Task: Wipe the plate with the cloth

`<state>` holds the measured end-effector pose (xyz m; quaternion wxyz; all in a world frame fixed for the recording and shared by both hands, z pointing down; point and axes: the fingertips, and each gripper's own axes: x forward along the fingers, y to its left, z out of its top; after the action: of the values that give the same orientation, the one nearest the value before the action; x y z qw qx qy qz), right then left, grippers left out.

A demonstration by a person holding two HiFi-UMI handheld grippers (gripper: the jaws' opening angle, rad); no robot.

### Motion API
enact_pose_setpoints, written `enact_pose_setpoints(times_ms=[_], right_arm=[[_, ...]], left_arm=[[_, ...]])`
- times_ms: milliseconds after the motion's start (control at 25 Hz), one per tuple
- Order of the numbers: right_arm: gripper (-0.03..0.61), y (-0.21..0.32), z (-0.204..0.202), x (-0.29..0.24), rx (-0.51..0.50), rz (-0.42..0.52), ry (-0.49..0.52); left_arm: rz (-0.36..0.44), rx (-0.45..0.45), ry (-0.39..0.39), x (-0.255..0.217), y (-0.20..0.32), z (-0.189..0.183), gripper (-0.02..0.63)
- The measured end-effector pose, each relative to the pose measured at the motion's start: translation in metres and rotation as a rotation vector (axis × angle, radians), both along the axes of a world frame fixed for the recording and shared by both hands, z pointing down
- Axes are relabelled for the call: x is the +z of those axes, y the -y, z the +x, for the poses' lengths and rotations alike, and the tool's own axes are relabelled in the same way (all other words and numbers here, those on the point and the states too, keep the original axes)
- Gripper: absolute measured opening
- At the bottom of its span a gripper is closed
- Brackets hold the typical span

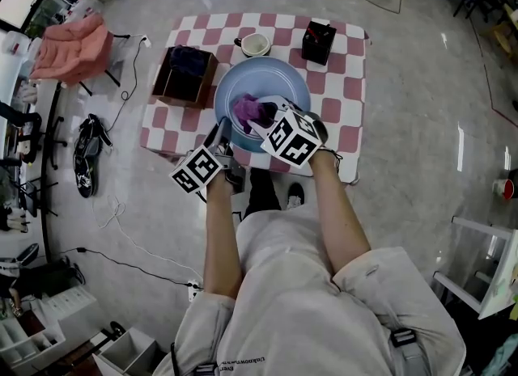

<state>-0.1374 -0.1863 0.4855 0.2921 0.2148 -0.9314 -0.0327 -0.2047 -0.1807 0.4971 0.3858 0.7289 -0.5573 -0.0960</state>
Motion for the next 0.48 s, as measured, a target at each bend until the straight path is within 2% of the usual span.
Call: enact_pose_setpoints(times_ms=[480], right_arm=[[0.133, 0.015, 0.01, -0.005, 0.054, -0.004, 0.044]], left_arm=[[-0.028, 0.071, 0.048, 0.008, 0.0, 0.019, 0.044]])
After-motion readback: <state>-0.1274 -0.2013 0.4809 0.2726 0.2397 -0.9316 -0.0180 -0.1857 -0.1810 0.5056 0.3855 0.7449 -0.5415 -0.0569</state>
